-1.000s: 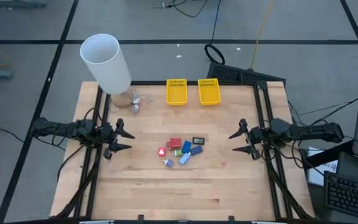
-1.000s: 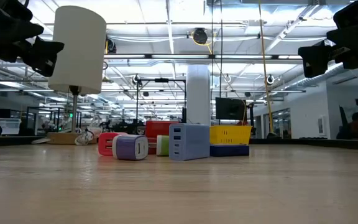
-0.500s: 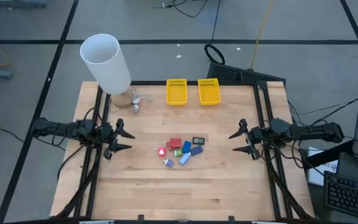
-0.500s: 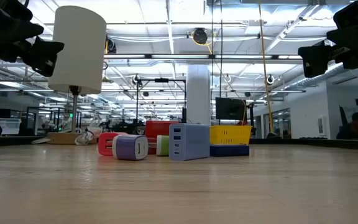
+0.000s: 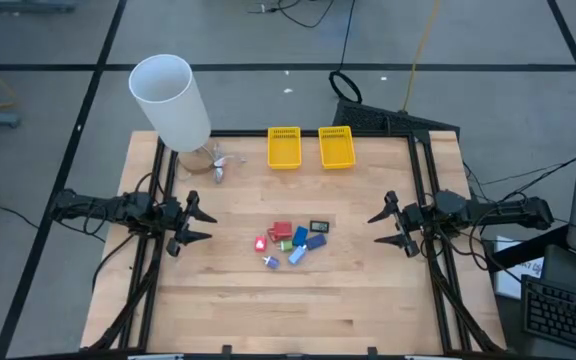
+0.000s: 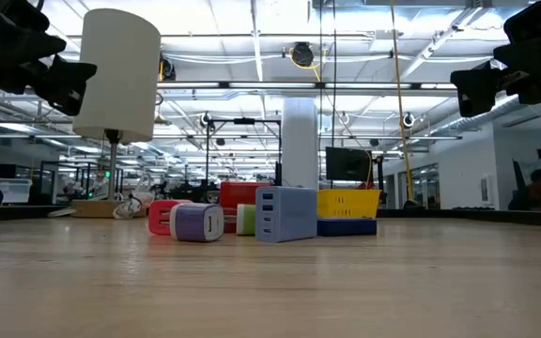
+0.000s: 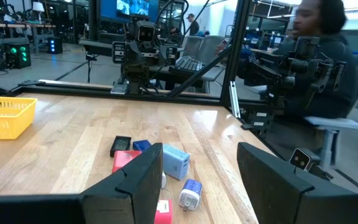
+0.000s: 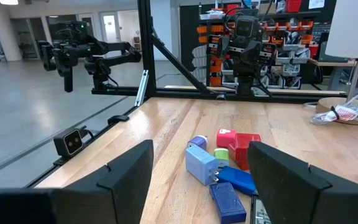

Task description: Pick & Place Office items

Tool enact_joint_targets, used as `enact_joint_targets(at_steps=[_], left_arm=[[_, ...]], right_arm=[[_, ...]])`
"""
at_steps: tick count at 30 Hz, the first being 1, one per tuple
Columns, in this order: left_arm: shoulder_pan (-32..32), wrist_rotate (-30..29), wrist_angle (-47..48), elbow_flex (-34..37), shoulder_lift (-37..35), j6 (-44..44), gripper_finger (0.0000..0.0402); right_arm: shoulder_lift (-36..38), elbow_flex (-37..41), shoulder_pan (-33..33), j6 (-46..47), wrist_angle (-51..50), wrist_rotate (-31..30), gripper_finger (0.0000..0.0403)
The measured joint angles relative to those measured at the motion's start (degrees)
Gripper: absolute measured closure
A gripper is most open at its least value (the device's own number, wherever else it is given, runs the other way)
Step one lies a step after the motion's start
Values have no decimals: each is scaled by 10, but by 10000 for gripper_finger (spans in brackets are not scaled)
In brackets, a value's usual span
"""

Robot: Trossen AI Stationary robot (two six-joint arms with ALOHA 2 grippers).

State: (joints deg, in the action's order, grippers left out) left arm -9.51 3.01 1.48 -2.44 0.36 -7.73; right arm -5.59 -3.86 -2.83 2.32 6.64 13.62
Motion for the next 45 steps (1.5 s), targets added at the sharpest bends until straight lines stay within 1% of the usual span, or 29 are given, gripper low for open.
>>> enact_joint_targets(at_steps=[38, 40, 45], left_arm=[[0, 0, 0, 0, 0, 0, 192], [0, 0, 0, 0, 0, 0, 192], [0, 0, 0, 0, 0, 0, 192]], right_arm=[[0, 0, 0, 1, 4, 0, 151], [0, 0, 0, 29, 9, 0, 151], [0, 0, 0, 159, 14, 0, 151]])
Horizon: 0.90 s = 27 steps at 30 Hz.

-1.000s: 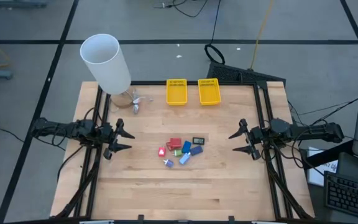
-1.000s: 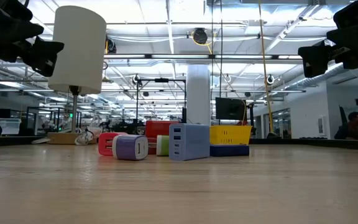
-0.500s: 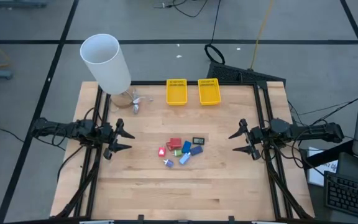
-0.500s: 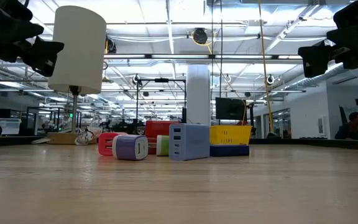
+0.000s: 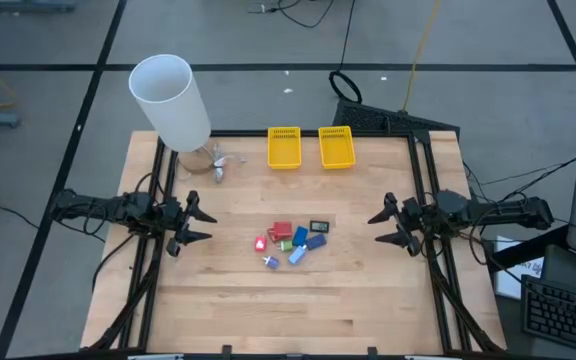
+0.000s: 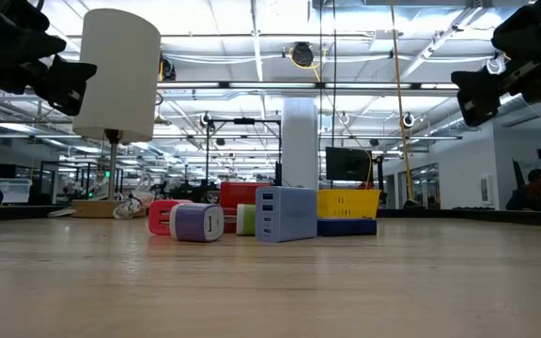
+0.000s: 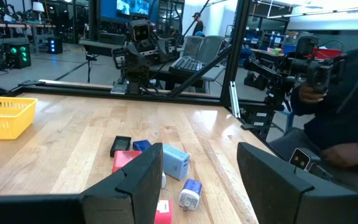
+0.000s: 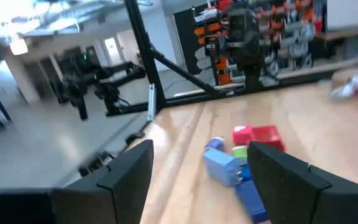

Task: Pick & Place Office items
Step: Put the top red charger adapter into the right yellow bin

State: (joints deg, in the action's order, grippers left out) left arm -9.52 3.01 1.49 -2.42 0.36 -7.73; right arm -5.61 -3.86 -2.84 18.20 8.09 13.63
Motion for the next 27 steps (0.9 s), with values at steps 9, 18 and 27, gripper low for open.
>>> enact_joint_targets(at_steps=[9, 18, 27], left_arm=[[0, 0, 0, 0, 0, 0, 192], [0, 0, 0, 0, 0, 0, 192], [0, 0, 0, 0, 0, 0, 192]], right_arm=[[0, 0, 0, 46, 46, -34, 151], [-51, 0, -31, 65, 85, -62, 151], [-301, -1, -121, -79, 335, -185, 151]])
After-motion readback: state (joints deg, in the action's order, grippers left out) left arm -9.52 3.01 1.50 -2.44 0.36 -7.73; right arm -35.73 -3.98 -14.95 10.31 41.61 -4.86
